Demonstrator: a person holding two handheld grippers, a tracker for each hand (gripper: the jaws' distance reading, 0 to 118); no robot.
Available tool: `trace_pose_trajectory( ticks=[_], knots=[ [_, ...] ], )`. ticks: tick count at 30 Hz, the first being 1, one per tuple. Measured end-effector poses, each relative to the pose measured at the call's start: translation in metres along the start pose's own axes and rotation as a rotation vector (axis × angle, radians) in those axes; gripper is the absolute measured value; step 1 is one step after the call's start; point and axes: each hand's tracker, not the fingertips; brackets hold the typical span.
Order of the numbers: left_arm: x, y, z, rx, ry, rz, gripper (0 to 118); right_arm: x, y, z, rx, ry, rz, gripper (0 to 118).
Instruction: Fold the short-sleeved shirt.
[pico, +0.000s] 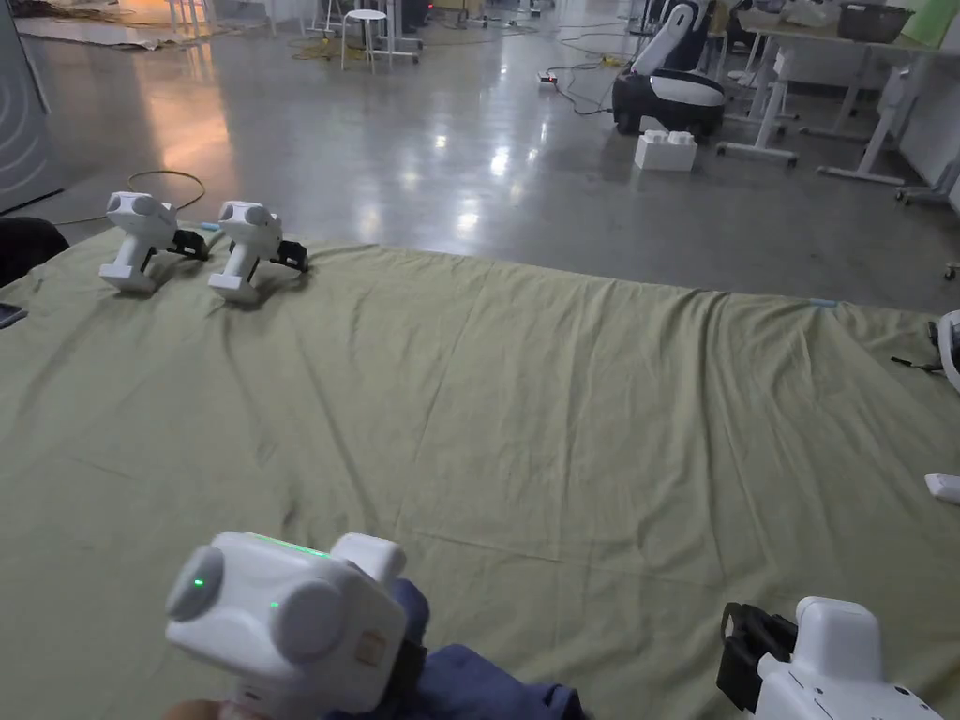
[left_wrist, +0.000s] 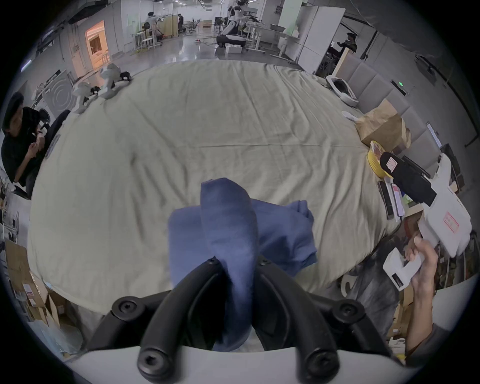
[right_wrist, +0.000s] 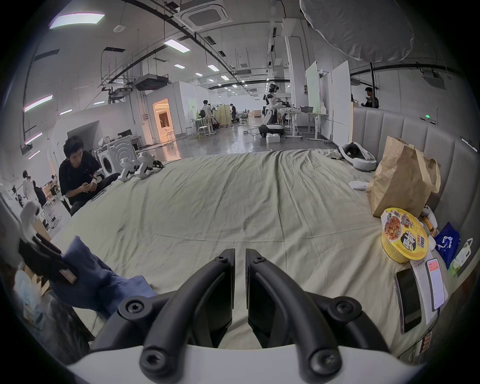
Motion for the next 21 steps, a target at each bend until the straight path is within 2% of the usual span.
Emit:
trace_pose_trajectory(
  ticks=[8,14,16,18,21],
  knots=[
    [0.049,0.004,-0.045,-0.048,-0.04,-0.025,19,0.0,-0.002,0.002,-0.006,-0.001,0.0,11],
    [0.06,0.002,-0.074,-0.085,-0.066,0.002,21,0.001,-0.003,0.001,-0.01,-0.004,0.001,11],
    [0.057,0.001,-0.079,-0.091,-0.101,0.019,44,0.001,-0.003,0.001,-0.013,-0.003,0.001,11],
    [0.053,-0.001,-0.077,-0.103,-0.201,0.06,69,0.001,-0.004,0.0,-0.018,-0.004,0.008,11],
    [0.047,-0.002,-0.063,-0.053,-0.229,0.03,70,0.002,-0.003,0.001,-0.021,-0.008,0.018,11]
  ],
)
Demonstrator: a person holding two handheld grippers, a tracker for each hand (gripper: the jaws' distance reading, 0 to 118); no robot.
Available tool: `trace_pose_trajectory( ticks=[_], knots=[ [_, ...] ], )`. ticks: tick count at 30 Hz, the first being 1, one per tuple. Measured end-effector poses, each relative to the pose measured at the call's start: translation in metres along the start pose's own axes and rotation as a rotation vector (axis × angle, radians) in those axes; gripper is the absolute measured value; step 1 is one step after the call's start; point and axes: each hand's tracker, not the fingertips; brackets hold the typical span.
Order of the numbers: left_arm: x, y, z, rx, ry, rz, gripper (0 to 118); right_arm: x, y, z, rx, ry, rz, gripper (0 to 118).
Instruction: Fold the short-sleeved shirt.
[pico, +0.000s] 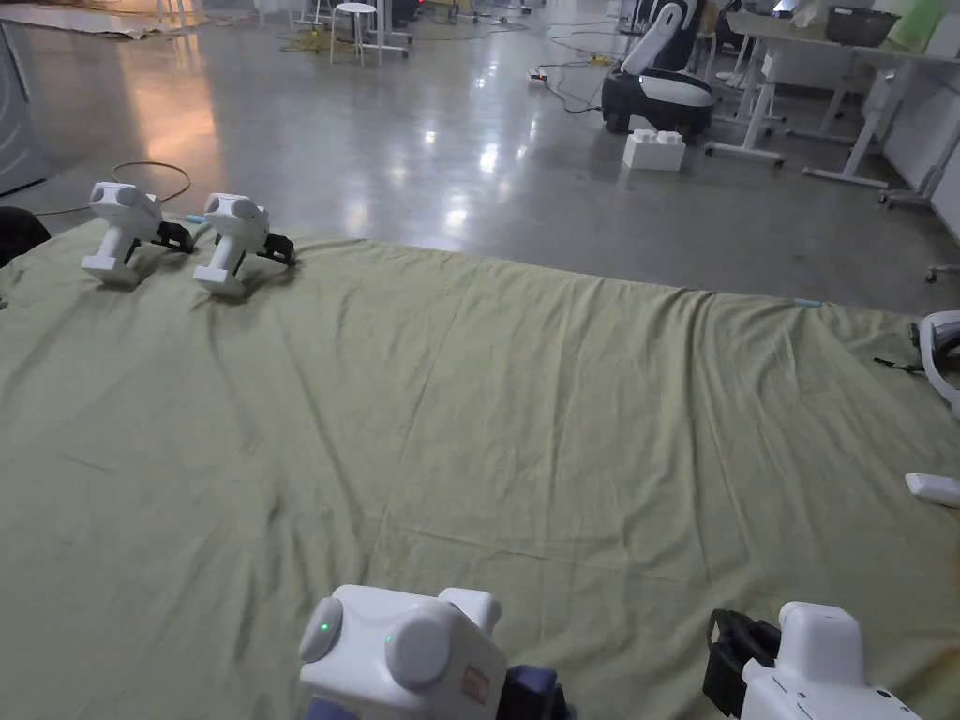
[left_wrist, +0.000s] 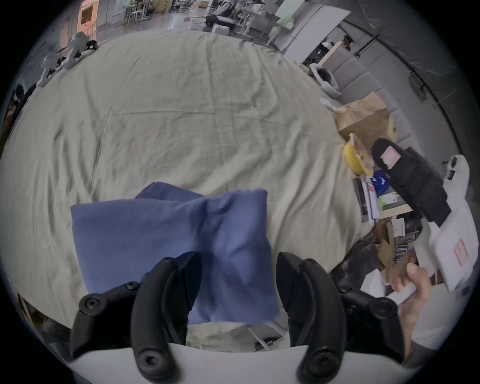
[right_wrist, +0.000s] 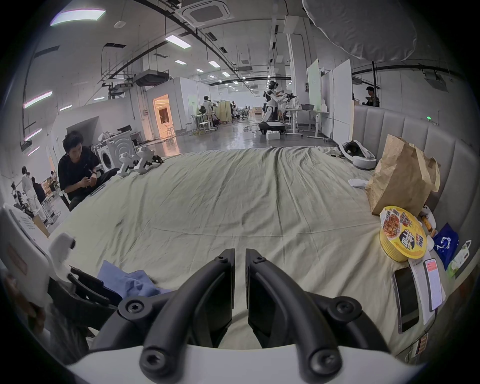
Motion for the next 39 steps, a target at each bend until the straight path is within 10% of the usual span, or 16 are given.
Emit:
trace_pose_trajectory(
  ticks=[5,11,29,39],
  knots=[
    [-0.011,-0.001,0.021,0.084,0.053,-0.049,68,0.002,0.001,0.001,-0.001,0.001,-0.014,11],
    [-0.036,-0.008,-0.013,-0.005,-0.118,0.113,18,0.001,-0.003,0.0,-0.006,0.004,-0.025,11],
    [-0.026,-0.014,-0.053,0.092,-0.164,0.095,14,-0.002,-0.006,0.001,-0.01,-0.004,-0.024,11],
    [-0.04,0.008,0.065,0.623,0.111,-0.047,14,-0.024,0.023,0.013,0.178,-0.064,0.019,11]
  ],
)
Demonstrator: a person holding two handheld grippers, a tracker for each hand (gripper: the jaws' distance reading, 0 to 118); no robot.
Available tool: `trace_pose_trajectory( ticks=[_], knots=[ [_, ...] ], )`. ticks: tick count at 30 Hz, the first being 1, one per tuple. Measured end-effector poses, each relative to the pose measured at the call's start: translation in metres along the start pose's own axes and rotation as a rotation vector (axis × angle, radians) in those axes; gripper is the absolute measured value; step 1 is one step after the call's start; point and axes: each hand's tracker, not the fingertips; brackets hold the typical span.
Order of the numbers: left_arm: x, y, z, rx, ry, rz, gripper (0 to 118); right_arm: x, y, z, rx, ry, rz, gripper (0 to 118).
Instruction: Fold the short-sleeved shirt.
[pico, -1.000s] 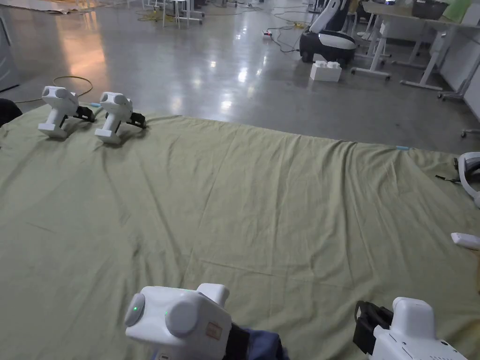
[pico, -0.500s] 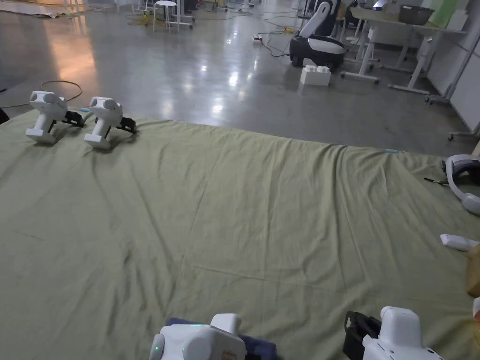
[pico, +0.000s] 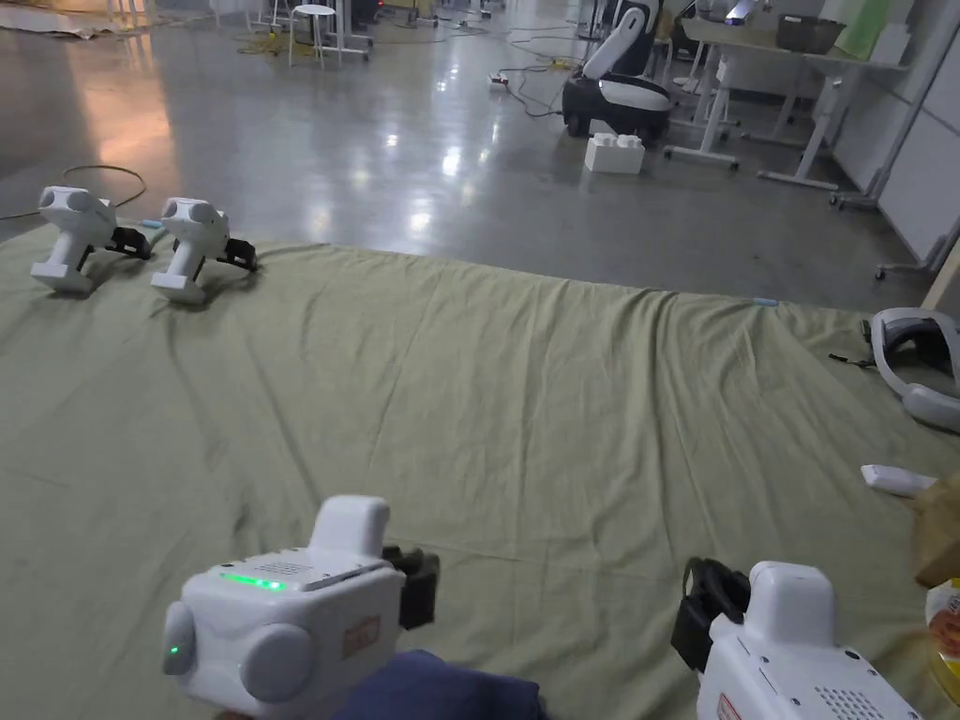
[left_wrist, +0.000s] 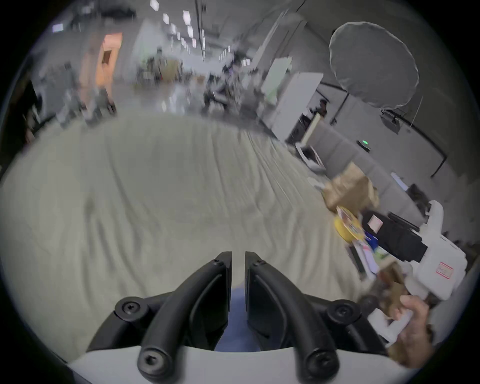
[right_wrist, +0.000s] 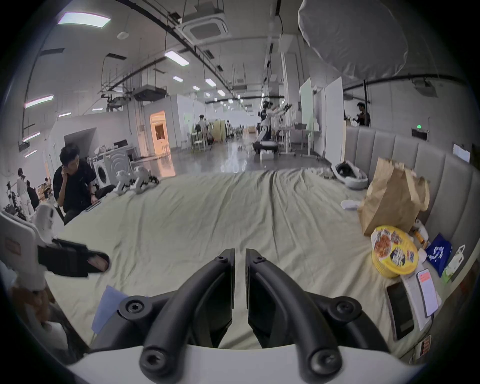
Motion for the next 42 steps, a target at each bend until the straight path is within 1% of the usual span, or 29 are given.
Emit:
trace_pose_trajectory(
  ticks=[3,5,6,7,9,11,13,20,26,28,30,33,35,38,39,41,42],
  knots=[
    [-0.005,0.009,0.021,0.189,0.139,-0.059,14,-0.01,0.008,0.004,0.076,-0.019,0.037,11],
    [-0.005,0.01,0.035,0.308,0.237,-0.105,14,-0.015,0.014,0.007,0.121,-0.041,0.041,11],
    [-0.006,0.01,0.041,0.367,0.275,-0.122,14,-0.016,0.017,0.009,0.148,-0.065,0.038,11],
    [-0.007,0.009,0.046,0.413,0.306,-0.131,14,-0.016,0.019,0.01,0.17,-0.07,0.028,11],
    [-0.01,0.008,0.057,0.487,0.353,-0.139,14,-0.016,0.025,0.013,0.202,-0.071,0.026,11],
    [-0.014,0.008,0.063,0.546,0.396,-0.166,14,-0.017,0.03,0.015,0.23,-0.096,0.031,11],
    [-0.016,0.006,0.067,0.577,0.422,-0.192,14,-0.016,0.034,0.017,0.249,-0.096,0.024,11],
    [-0.028,0.007,0.071,0.564,0.404,-0.159,14,-0.018,0.039,0.018,0.281,-0.127,0.028,11],
    [-0.03,0.004,0.088,0.562,0.401,-0.168,14,-0.02,0.037,0.024,0.281,-0.13,0.081,11],
    [-0.032,0.003,0.091,0.563,0.404,-0.187,14,-0.024,0.031,0.026,0.253,-0.133,0.082,11],
    [-0.036,0.002,0.095,0.558,0.4,-0.189,14,-0.03,0.016,0.027,0.196,-0.091,0.065,11],
    [-0.043,-0.003,0.097,0.544,0.397,-0.168,14,-0.05,-0.012,0.025,0.102,-0.019,0.075,11],
    [-0.049,-0.007,0.097,0.524,0.394,-0.155,14,-0.066,-0.03,0.023,0.043,0.048,0.084,11],
    [-0.056,-0.015,0.099,0.497,0.394,-0.147,14,-0.09,-0.052,0.018,-0.018,0.098,0.108,11],
    [-0.057,-0.018,0.1,0.489,0.395,-0.144,14,-0.097,-0.059,0.015,-0.045,0.118,0.105,11],
    [-0.061,-0.023,0.101,0.467,0.392,-0.133,14,-0.107,-0.073,0.006,-0.12,0.125,0.097,11],
    [-0.064,-0.025,0.102,0.453,0.385,-0.124,14,-0.109,-0.081,0.001,-0.162,0.141,0.074,11]
  ],
)
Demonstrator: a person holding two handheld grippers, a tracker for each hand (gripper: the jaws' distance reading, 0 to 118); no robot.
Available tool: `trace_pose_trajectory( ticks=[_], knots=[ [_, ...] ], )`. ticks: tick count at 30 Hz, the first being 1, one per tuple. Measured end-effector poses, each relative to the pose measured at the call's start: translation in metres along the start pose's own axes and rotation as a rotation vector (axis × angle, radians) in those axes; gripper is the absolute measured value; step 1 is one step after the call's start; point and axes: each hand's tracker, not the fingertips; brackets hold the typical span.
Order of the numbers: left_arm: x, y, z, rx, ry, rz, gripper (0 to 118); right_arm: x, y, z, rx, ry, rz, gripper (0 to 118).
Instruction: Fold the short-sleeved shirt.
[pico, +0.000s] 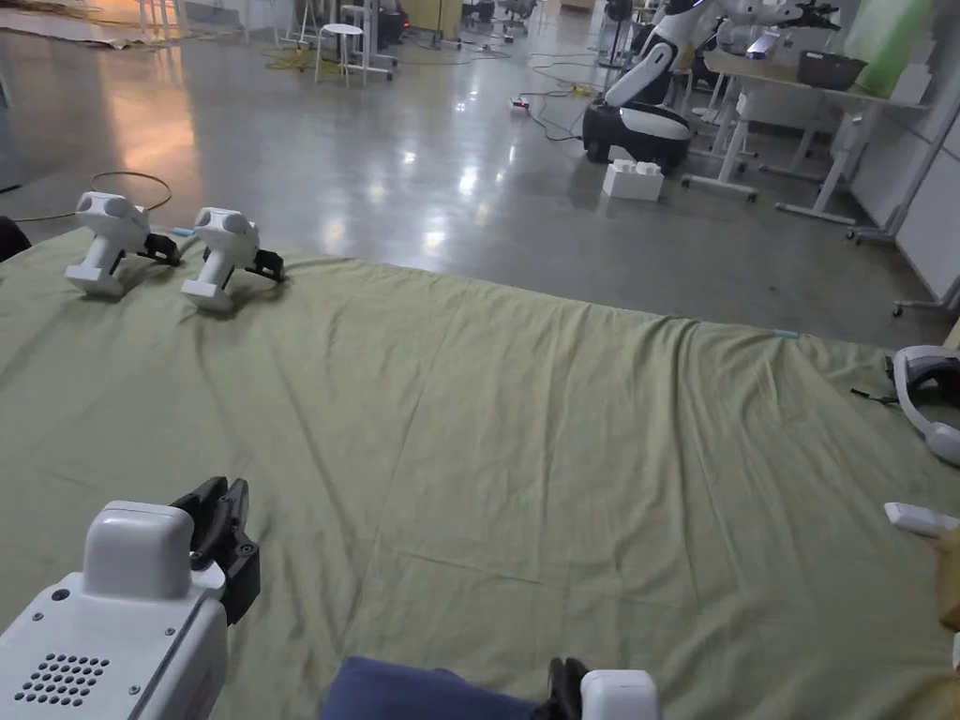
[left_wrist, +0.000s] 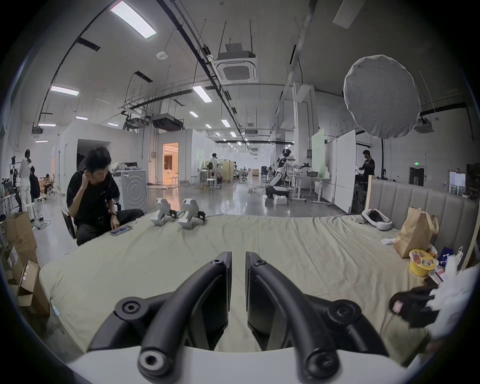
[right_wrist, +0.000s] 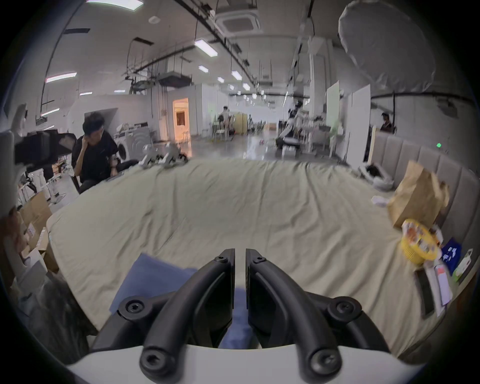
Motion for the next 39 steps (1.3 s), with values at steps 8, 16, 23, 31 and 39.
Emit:
trace_pose_trajectory(
  ticks=[8,16,23,31,39],
  knots=[
    [-0.013,-0.032,0.005,-0.195,-0.082,0.078,14,0.0,-0.063,-0.038,-0.224,-0.033,-0.061,11],
    [-0.025,-0.064,-0.026,-0.488,-0.281,0.247,70,0.004,-0.063,-0.043,-0.222,-0.029,-0.049,11],
    [-0.041,-0.092,-0.079,-0.783,-0.511,0.462,84,0.009,-0.066,-0.044,-0.219,-0.013,-0.018,11],
    [-0.031,-0.151,-0.123,-1.058,-0.715,0.624,90,0.017,-0.072,-0.051,-0.226,0.0,-0.031,11],
    [0.0,-0.16,-0.118,-1.041,-0.846,0.81,84,0.013,-0.069,-0.048,-0.227,0.004,-0.032,11]
  ],
)
